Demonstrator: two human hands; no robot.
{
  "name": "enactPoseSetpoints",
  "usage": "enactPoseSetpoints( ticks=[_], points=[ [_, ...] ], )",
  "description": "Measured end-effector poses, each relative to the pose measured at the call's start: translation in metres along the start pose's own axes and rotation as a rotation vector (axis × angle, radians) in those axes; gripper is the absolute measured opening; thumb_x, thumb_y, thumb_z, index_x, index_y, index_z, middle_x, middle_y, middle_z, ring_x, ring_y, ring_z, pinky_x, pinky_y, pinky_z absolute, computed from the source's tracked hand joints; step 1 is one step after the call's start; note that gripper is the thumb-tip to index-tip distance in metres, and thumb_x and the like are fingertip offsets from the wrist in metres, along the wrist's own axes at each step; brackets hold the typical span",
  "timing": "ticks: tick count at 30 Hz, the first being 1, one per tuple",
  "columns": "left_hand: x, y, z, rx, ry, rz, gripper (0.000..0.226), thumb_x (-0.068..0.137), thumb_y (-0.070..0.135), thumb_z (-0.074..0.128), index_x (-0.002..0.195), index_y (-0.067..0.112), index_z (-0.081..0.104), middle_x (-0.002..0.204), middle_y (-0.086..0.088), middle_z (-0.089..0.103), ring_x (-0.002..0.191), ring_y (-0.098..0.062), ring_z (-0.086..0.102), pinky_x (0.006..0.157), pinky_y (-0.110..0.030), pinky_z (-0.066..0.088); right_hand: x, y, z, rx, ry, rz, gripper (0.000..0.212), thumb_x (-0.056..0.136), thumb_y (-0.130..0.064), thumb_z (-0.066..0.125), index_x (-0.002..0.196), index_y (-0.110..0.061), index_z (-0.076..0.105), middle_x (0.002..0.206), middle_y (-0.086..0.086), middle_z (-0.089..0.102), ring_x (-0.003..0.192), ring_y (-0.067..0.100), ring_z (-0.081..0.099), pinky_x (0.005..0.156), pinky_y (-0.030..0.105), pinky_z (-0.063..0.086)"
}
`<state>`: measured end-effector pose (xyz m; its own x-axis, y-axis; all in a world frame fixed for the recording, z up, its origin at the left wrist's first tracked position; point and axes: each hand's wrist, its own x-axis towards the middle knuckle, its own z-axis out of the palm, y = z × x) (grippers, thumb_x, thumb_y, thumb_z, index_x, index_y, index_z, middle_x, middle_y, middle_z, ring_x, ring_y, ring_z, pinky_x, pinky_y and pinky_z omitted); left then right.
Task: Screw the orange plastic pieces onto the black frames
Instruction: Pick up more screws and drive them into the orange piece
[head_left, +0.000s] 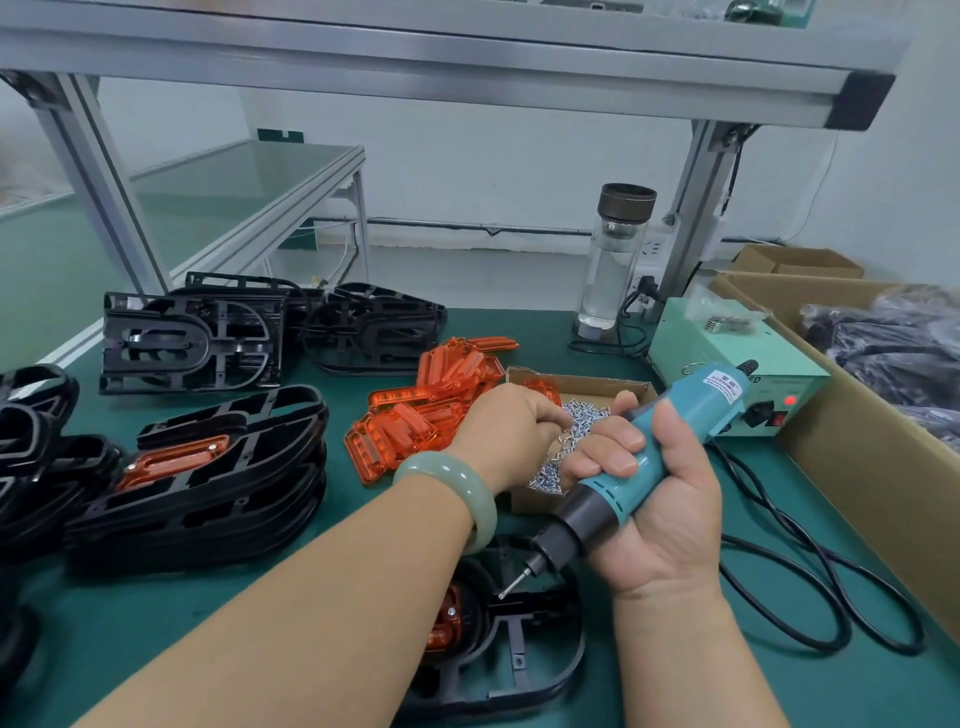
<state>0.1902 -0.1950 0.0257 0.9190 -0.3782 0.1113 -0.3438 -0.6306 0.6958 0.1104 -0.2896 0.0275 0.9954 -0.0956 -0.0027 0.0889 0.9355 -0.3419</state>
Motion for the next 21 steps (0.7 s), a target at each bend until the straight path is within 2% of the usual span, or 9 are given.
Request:
enactPoseSetpoints(
  ticks=[3, 7, 9, 12, 14, 17, 21],
  points=[
    [-0.001, -0.002, 0.001, -0.215, 0.054, -0.086, 0.021, 0.093, 0.013, 0.055, 0.103, 0.019, 0.072, 0.101, 0.002, 0.069, 0.085, -0.007, 0.06, 0.078, -0.017, 0.047, 0.0, -0.001, -0.001, -0.001, 0.0, 0.0, 0.017, 0.084, -0.032, 0.052, 0.089, -0.017, 0.054, 0.058, -0.009, 0.042, 0.041, 0.003, 0.042, 0.046, 0.017, 0.043],
    [-0.008, -0.001, -0.002, -0.482, 0.17, -0.179, 0.022, 0.09, 0.007, 0.058, 0.084, 0.026, 0.067, 0.081, 0.003, 0.067, 0.069, -0.006, 0.059, 0.057, -0.008, 0.047, 0.0, -0.001, -0.002, -0.005, -0.004, -0.005, 0.016, 0.085, -0.032, 0.052, 0.089, -0.017, 0.054, 0.058, -0.009, 0.043, 0.041, 0.003, 0.043, 0.045, 0.018, 0.043],
    [-0.013, 0.001, -0.006, -0.649, 0.223, -0.238, 0.024, 0.087, 0.003, 0.06, 0.081, 0.025, 0.067, 0.079, 0.002, 0.068, 0.066, -0.007, 0.058, 0.062, -0.014, 0.052, 0.0, 0.0, -0.002, -0.013, -0.006, -0.007, 0.016, 0.084, -0.031, 0.052, 0.089, -0.017, 0.054, 0.057, -0.009, 0.043, 0.041, 0.003, 0.043, 0.045, 0.019, 0.043],
    [-0.024, 0.008, -0.014, -0.956, 0.241, -0.332, 0.02, 0.084, 0.001, 0.065, 0.088, 0.021, 0.066, 0.076, 0.002, 0.068, 0.064, -0.008, 0.06, 0.074, -0.027, 0.053, 0.0, 0.002, -0.001, -0.026, -0.006, -0.011, 0.015, 0.084, -0.031, 0.052, 0.088, -0.016, 0.054, 0.057, -0.009, 0.043, 0.04, 0.004, 0.043, 0.045, 0.019, 0.043],
    [-0.034, 0.012, -0.02, -1.099, 0.237, -0.345, 0.018, 0.083, 0.002, 0.066, 0.09, 0.018, 0.064, 0.073, 0.002, 0.068, 0.059, -0.007, 0.061, 0.075, -0.03, 0.052, -0.001, 0.003, -0.001, -0.036, -0.002, -0.017, 0.015, 0.084, -0.03, 0.053, 0.088, -0.016, 0.054, 0.057, -0.009, 0.043, 0.04, 0.004, 0.043, 0.045, 0.019, 0.043],
    [-0.054, 0.011, -0.032, -1.149, 0.216, -0.337, 0.011, 0.086, 0.005, 0.063, 0.088, 0.015, 0.066, 0.066, 0.003, 0.068, 0.056, -0.007, 0.06, 0.067, -0.028, 0.053, -0.001, 0.005, 0.0, -0.049, 0.011, -0.02, 0.014, 0.082, -0.03, 0.055, 0.086, -0.016, 0.054, 0.057, -0.009, 0.042, 0.04, 0.004, 0.042, 0.045, 0.018, 0.043],
    [-0.085, -0.006, -0.045, -1.141, 0.169, -0.361, 0.021, 0.084, 0.0, 0.061, 0.079, 0.015, 0.076, 0.066, 0.001, 0.065, 0.058, -0.008, 0.06, 0.061, -0.026, 0.054, -0.002, 0.009, 0.002, -0.057, 0.027, -0.027, 0.012, 0.081, -0.029, 0.056, 0.085, -0.018, 0.054, 0.057, -0.009, 0.043, 0.041, 0.004, 0.042, 0.046, 0.018, 0.043]
  ],
)
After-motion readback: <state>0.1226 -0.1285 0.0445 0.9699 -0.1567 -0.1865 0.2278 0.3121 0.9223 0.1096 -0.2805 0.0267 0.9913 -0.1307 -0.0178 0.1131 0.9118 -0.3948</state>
